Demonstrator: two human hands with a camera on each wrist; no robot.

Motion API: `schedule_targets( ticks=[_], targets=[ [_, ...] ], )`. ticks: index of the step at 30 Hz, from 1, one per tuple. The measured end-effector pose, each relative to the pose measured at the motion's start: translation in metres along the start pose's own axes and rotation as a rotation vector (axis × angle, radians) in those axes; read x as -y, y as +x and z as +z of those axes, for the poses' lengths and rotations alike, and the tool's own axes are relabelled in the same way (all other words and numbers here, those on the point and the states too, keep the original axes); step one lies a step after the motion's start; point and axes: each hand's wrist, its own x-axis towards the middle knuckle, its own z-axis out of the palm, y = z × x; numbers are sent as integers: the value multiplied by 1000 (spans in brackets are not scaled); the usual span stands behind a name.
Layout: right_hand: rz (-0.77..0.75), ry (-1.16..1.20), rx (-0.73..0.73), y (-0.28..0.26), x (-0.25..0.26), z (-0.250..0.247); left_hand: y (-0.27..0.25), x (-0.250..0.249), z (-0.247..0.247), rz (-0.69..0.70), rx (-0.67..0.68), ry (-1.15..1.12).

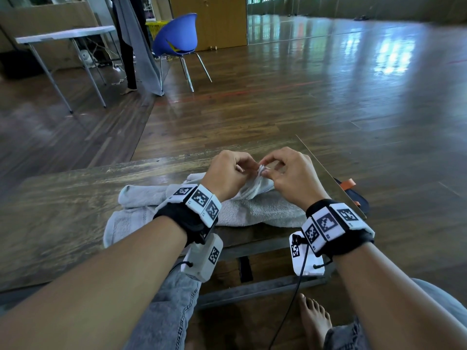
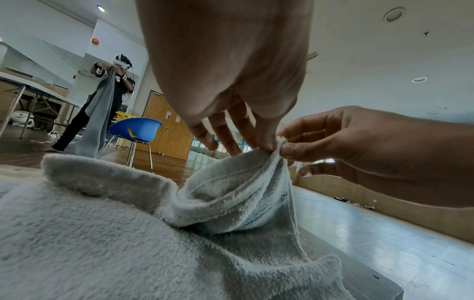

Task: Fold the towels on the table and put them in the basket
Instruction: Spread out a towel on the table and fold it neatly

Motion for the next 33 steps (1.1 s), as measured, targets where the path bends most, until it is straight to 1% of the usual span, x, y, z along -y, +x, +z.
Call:
schedule_targets(
  ticks=[1, 4, 5, 8, 12, 18, 21, 23, 27, 30, 33],
  targets=[
    [-4, 0, 6, 0, 0, 0, 0, 0, 1, 6, -14, 6],
    [-17, 24, 1, 0, 2, 0, -2, 2, 8, 67, -125, 53],
    [-22, 33, 3, 0, 3, 0, -3, 4, 10, 86, -142, 73],
    [-33, 44, 25, -1, 5, 1, -7, 8, 18, 93, -115, 175],
    [-37, 80, 58, -2, 7, 1, -4, 12, 20, 75, -152, 190],
    [-47, 93, 44, -2, 5, -5, -4, 12, 20, 122, -151, 226],
    [-82, 98, 26, -1, 7, -9, -8, 18, 18, 113, -73, 316],
    [-113, 103, -3, 0, 8, -13, -10, 24, 11, 97, -19, 391],
    [-128, 101, -146, 3, 4, -25, -12, 37, -12, 90, -36, 603],
    [-89, 91, -274, 6, -2, -34, -13, 46, -35, 90, -41, 674],
    [-25, 87, -359, 9, -7, -41, -16, 51, -56, 99, -4, 736]
  ],
)
